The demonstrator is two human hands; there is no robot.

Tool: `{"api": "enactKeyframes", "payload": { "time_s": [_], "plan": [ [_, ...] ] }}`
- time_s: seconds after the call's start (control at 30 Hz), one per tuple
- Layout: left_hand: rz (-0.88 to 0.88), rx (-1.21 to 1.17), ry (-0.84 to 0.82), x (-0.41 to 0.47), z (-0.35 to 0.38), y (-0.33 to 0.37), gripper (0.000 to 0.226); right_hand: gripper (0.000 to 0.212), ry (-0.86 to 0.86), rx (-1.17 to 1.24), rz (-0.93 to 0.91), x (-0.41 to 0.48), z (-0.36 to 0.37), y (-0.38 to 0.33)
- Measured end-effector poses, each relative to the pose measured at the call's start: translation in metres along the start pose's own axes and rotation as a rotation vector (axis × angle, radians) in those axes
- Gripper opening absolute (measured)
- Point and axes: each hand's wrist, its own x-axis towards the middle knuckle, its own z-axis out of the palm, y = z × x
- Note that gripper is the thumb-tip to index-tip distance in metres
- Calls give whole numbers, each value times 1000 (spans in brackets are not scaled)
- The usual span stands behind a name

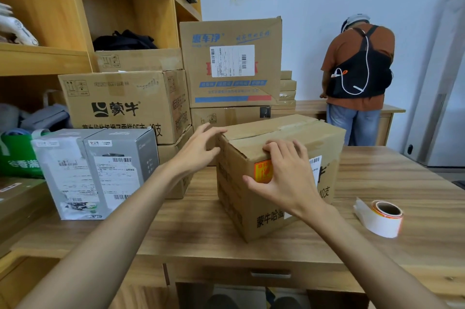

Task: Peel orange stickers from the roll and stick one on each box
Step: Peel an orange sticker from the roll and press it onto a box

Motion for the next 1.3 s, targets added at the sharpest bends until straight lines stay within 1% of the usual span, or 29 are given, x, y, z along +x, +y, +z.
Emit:
{"api": "enactKeyframes", "payload": {
  "time_s": [0.13, 0.27, 0.4, 0.5, 0.63, 0.8, 0.97, 1.17, 1.3],
  "plan": [
    [78, -63, 33, -17, 0, -6, 47, 69, -54, 106, -37, -6, -14, 18],
    [128, -146, 61, -28, -3, -10, 45, 74, -140, 197, -25, -10, -27, 39],
    [214, -117, 107, -35, 1, -8, 43, 64, -186, 366, 66, -13, -39, 59],
    [237, -74, 128, -37, 8, -6, 47, 58, -202, 466, 126, -13, -43, 70],
    [247, -88, 165, -36, 17, 0, 52, 54, -217, 482, 147, -12, -42, 79],
    [240, -115, 215, -32, 27, 6, 51, 47, -195, 543, 192, -4, -37, 91],
    [232, -113, 241, -25, 39, 10, 51, 47, -224, 602, 252, 2, -30, 107],
    [197, -32, 252, -14, 51, 13, 51, 50, -231, 603, 290, 6, -17, 116],
    [188, 84, 273, -9, 52, 17, 57, 53, -248, 566, 282, 8, -14, 114]
  ]
}}
